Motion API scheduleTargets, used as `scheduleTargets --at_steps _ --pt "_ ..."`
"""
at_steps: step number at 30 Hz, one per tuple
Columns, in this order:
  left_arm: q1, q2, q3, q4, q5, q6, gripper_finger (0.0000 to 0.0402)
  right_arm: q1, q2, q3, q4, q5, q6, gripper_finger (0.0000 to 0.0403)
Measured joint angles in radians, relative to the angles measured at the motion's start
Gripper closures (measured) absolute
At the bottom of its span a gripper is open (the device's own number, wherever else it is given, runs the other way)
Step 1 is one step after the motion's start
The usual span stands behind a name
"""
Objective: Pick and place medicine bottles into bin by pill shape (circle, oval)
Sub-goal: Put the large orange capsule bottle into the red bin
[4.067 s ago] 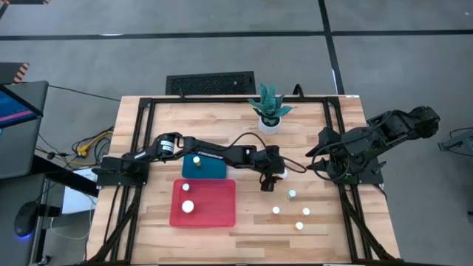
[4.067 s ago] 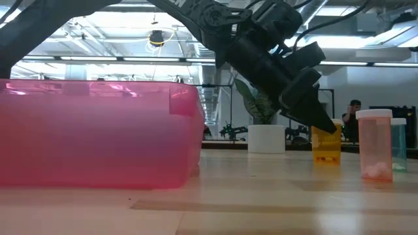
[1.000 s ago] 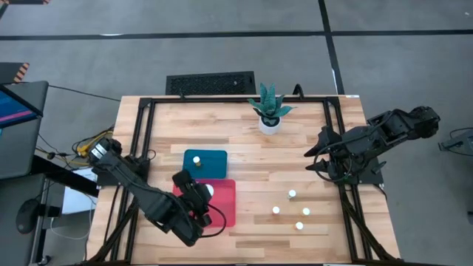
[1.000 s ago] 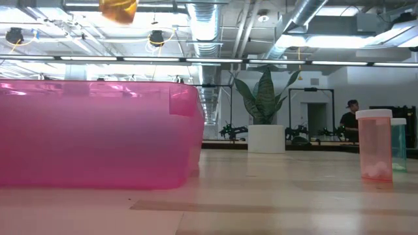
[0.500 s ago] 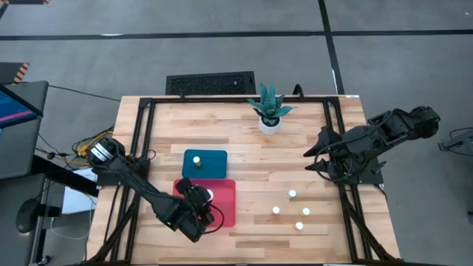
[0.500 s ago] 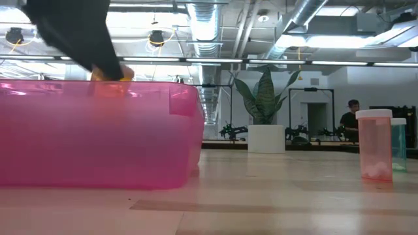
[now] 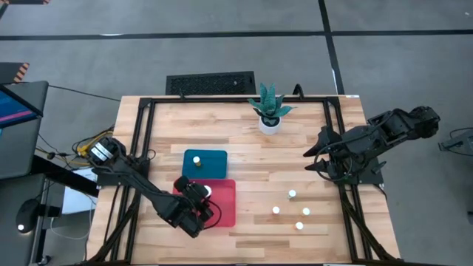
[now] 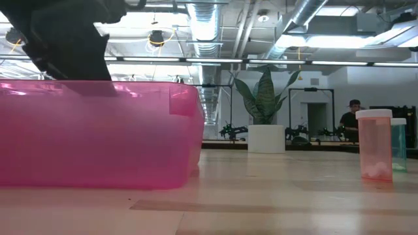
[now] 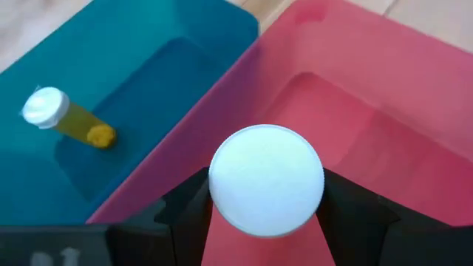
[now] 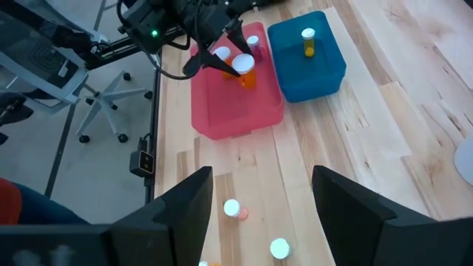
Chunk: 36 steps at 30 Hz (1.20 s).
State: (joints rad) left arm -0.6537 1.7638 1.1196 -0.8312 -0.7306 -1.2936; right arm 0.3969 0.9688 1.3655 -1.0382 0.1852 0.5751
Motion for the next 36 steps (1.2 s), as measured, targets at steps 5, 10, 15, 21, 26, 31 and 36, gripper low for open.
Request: scheduleTargets --at_steps 5,10,15,21,26,31,36 --pt "0.004 0.000 -0.035 0.012 -0.014 -0.004 0.0195 0.000 0.000 0.000 0.000 0.000 -0.005 0.0163" --pt "0.003 0.000 -0.080 0.065 0.009 -0.035 0.0195 0.000 0.000 0.000 0.000 0.000 -0.007 0.0163" --pt "0.008 -0.001 -0.082 0.101 0.000 0.000 0.0195 0.000 0.000 0.000 -0.001 0.000 -0.008 0.0163" --pt "0.024 -0.001 -0.082 0.134 0.012 0.016 0.0187 0.000 0.000 0.000 -0.001 0.000 -0.008 0.0163" --pt "0.025 -0.001 -0.061 0.144 0.038 0.056 0.0148 0.000 0.000 0.000 -0.001 0.000 -0.008 0.0163" --pt "0.025 -0.001 -0.026 0.143 0.046 0.116 0.0121 0.000 0.000 0.000 -0.001 0.000 -0.008 0.0163" --pt "0.025 0.000 0.005 0.139 0.043 0.120 0.0120 0.000 0.000 0.000 -0.001 0.000 -0.008 0.0163"
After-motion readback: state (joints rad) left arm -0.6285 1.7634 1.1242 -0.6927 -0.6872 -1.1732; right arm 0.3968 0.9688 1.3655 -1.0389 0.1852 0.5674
